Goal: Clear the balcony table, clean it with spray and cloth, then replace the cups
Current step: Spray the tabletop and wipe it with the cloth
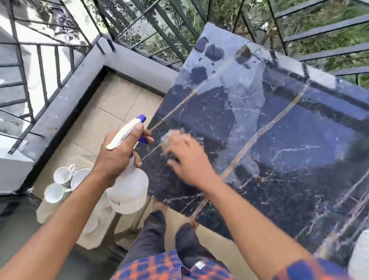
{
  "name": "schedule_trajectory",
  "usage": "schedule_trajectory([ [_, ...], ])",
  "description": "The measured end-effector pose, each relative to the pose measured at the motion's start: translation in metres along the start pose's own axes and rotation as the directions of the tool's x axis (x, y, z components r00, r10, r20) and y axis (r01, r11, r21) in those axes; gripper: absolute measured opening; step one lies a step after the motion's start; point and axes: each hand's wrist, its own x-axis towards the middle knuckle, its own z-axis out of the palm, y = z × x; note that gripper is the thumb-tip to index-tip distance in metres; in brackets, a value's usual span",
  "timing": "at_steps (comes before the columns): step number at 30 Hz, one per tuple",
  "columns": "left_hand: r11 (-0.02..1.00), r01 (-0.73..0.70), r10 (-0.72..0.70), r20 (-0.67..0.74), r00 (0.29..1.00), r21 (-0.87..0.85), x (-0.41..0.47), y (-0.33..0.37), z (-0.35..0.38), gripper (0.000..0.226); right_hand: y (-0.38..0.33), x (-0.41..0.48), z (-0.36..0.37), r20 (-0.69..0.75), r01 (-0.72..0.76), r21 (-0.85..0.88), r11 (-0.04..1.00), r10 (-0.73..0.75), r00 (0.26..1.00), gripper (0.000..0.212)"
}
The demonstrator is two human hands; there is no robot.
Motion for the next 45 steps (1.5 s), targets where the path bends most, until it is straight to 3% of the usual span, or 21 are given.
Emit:
schedule_trajectory([
  [2,1.0,0.01,-0.009,0.038,0.999,-0.019,0.007,0.002,0.001,0.044,-0.012,-0.058,0.02,0.071,0.099,0.004,0.995,-0.099,0.993,0.044],
  [6,0.999,0.019,-0.017,0.075,0.997,-0.026,0.017,0.006,-0.004,0.044,0.012,-0.069,0.014,0.056,0.016,-0.074,0.997,-0.012,0.998,0.028],
  [8,1.0,0.009,-0.008,0.079,0.997,-0.018,0.018,0.007,-0.01,0.041,0.016,-0.023,0.004,-0.032,-0.105,-0.089,0.99,0.102,0.994,0.036],
  [11,1.0,0.016,-0.015,0.06,0.998,-0.012,0.018,0.01,-0.019,0.035,-0.008,0.041,0.002,-0.039,-0.244,-0.055,0.968,0.242,0.969,0.054],
  [15,1.0,0.018,-0.017,0.061,0.998,-0.009,0.022,0.014,-0.029,0.031,-0.057,0.021,0.022,0.054,-0.047,-0.006,0.999,0.047,0.997,0.033],
  [18,0.999,0.032,-0.03,0.08,0.996,-0.023,0.029,0.019,-0.032,0.03,-0.043,-0.043,0.023,0.072,0.04,0.081,0.996,-0.046,0.996,0.045],
  [19,0.999,0.028,-0.027,0.086,0.996,-0.022,0.031,0.021,-0.032,0.03,-0.023,-0.055,0.015,0.04,-0.008,0.052,0.999,0.006,0.999,0.042],
  [21,1.0,0.019,-0.018,0.089,0.996,-0.007,0.035,0.024,-0.029,0.029,0.03,-0.056,-0.009,-0.023,-0.264,0.013,0.965,0.264,0.964,0.03],
  [23,1.0,0.01,-0.01,0.101,0.995,-0.001,0.039,0.025,-0.024,0.03,0.089,-0.035,-0.04,-0.129,-0.522,0.005,0.853,0.518,0.846,0.035],
  [25,1.0,0.011,-0.009,0.11,0.994,-0.015,0.044,0.025,-0.019,0.031,0.125,-0.003,-0.059,-0.16,-0.629,0.053,0.776,0.628,0.762,0.037],
  [27,1.0,0.016,-0.013,0.14,0.99,-0.02,0.049,0.026,-0.012,0.029,0.125,0.026,-0.057,-0.157,-0.665,0.046,0.746,0.663,0.732,0.03],
  [30,1.0,0.016,-0.014,0.202,0.979,-0.006,0.058,0.024,-0.001,0.036,0.068,0.035,-0.038,-0.141,-0.567,0.074,0.82,0.572,0.808,0.028],
  [33,1.0,0.025,-0.025,0.261,0.965,0.003,0.068,0.026,0.01,0.037,-0.003,-0.035,-0.002,-0.059,-0.45,0.044,0.892,0.452,0.89,0.035],
  [35,1.0,0.017,-0.021,0.3,0.954,0.016,0.073,0.027,0.015,0.037,-0.02,-0.095,0.011,-0.053,-0.423,0.034,0.906,0.424,0.904,0.029],
  [37,1.0,0.007,-0.015,0.332,0.943,0.025,0.077,0.029,0.018,0.037,0.004,-0.131,0.007,-0.108,-0.526,0.013,0.85,0.524,0.845,0.026],
  [41,0.998,0.002,-0.023,0.374,0.927,0.056,0.082,0.034,0.023,0.039,0.097,-0.108,-0.044,-0.207,-0.821,0.059,0.568,0.811,0.547,0.033],
  [42,0.998,-0.004,-0.019,0.381,0.924,0.059,0.082,0.034,0.023,0.039,0.112,-0.091,-0.054,-0.193,-0.846,0.07,0.529,0.839,0.509,0.034],
  [45,0.998,-0.015,-0.013,0.395,0.918,0.069,0.083,0.037,0.025,0.035,0.112,-0.038,-0.069,-0.183,-0.815,0.112,0.568,0.818,0.545,0.023],
])
